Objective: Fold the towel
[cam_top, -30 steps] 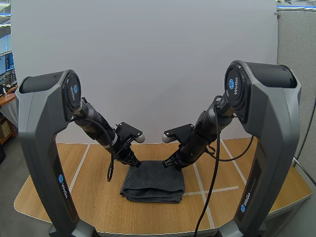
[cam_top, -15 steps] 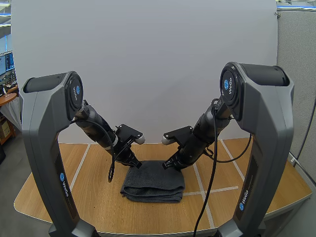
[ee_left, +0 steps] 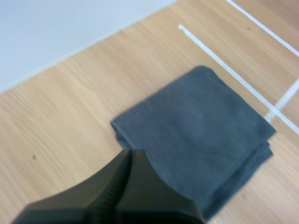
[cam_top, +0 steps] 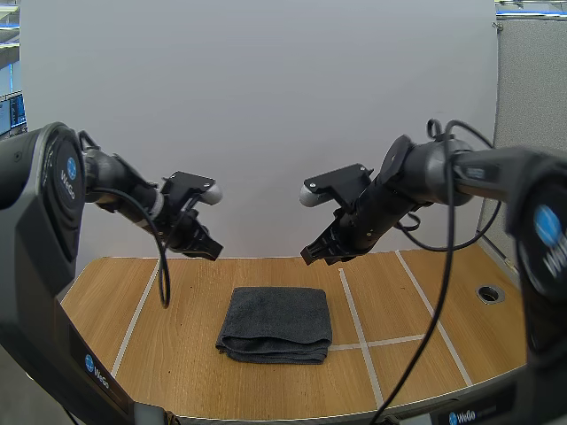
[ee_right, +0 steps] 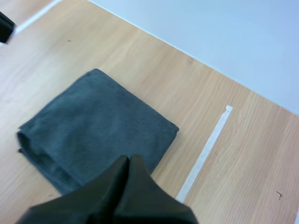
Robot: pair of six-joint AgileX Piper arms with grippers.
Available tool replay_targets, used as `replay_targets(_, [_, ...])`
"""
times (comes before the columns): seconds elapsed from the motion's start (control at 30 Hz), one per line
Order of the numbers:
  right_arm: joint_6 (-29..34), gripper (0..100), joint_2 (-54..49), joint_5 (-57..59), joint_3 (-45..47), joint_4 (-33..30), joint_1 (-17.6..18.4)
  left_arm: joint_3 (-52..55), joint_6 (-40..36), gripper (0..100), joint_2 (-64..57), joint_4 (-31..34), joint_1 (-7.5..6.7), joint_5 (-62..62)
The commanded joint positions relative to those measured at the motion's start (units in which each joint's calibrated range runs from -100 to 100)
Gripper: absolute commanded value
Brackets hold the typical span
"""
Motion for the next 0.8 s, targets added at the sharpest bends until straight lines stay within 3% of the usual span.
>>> replay_targets(0.0, [2.1, 0, -11.8, 12.4, 0.2, -2.0, -0.2, 3.4, -1.1, 24, -0.8, 0.1, 4.08, 13.1])
replay_targets(0.03, [2.4, 0, -13.6, 13.9, 0.2, -2.4, -0.2, 4.3, -0.9, 33, -0.8, 0.1, 4.17, 13.1])
replay_targets(0.17, [4.5, 0, -20.2, 19.5, 0.2, -4.8, -0.2, 7.7, 1.6, 94, 0.4, -1.0, 4.17, 12.3])
replay_targets(0.2, [4.7, 0, -21.6, 21.3, 0.2, -5.2, -0.2, 8.2, 2.0, 100, 0.9, -1.7, 4.17, 11.7])
replay_targets(0.4, [5.0, 0, -28.8, 32.1, 0.2, -5.6, -0.2, 8.7, 3.4, 100, 9.1, -3.1, 4.17, 9.6])
replay_targets(0.57, [6.2, 0, -34.0, 32.1, 0.2, -6.0, -0.2, 8.7, 7.2, 100, 16.6, -11.4, 4.17, 12.3])
replay_targets(0.77, [7.1, 0, -36.2, 32.1, 0.2, -6.5, -0.2, 8.6, 10.2, 100, 24.3, -14.8, 4.17, 11.0])
